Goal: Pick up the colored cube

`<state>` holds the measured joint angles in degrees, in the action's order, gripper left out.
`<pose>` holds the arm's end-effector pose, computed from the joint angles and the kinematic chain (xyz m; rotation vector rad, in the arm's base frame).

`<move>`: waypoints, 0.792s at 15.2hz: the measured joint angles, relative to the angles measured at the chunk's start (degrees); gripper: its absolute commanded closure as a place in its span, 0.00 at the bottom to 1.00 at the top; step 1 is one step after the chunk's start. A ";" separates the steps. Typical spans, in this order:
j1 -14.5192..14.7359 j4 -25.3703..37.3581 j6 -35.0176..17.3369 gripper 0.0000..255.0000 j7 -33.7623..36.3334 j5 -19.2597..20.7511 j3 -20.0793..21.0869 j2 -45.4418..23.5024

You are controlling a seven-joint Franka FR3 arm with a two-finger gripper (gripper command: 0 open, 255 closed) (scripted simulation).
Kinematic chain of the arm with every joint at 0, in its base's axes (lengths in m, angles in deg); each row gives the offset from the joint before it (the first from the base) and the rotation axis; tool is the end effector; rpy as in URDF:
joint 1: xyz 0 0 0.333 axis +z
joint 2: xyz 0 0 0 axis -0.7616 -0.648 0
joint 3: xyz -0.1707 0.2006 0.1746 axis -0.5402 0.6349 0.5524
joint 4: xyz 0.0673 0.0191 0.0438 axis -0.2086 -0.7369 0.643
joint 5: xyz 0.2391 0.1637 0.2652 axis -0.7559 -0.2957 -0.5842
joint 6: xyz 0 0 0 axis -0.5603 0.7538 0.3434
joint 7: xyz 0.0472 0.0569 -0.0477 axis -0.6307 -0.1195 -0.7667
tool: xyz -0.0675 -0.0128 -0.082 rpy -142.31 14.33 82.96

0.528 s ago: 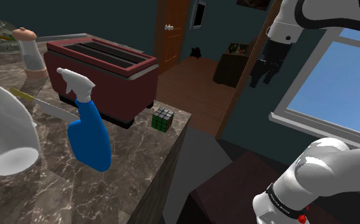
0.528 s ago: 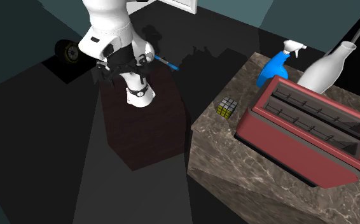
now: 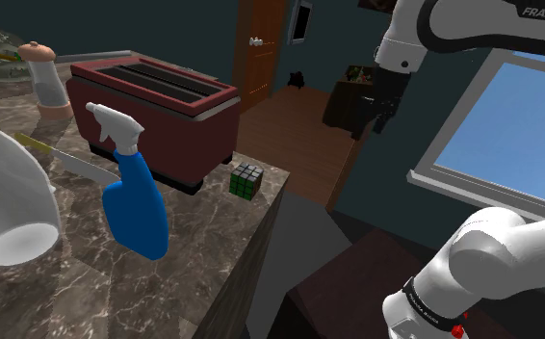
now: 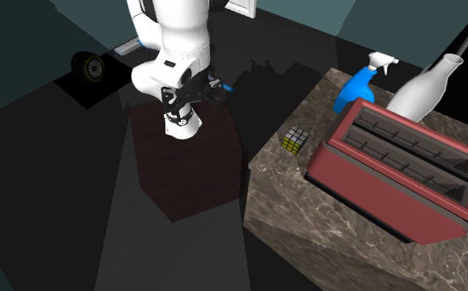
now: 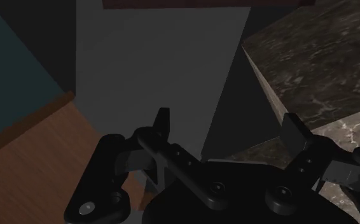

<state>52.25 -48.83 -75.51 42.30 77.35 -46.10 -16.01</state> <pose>0.3289 0.0471 0.5837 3.0918 -0.0370 -0.0133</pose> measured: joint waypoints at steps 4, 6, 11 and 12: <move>1.84 1.33 -3.43 0.00 3.01 -2.52 3.50 -4.80; 2.77 2.43 -5.06 0.00 4.70 -3.68 5.45 -7.50; 4.83 4.41 -8.91 0.00 8.51 -5.85 9.88 -13.16; 5.20 5.74 -9.34 0.00 9.41 -6.11 10.86 -14.84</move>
<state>57.45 -43.08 -84.85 51.71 71.25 -35.24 -30.85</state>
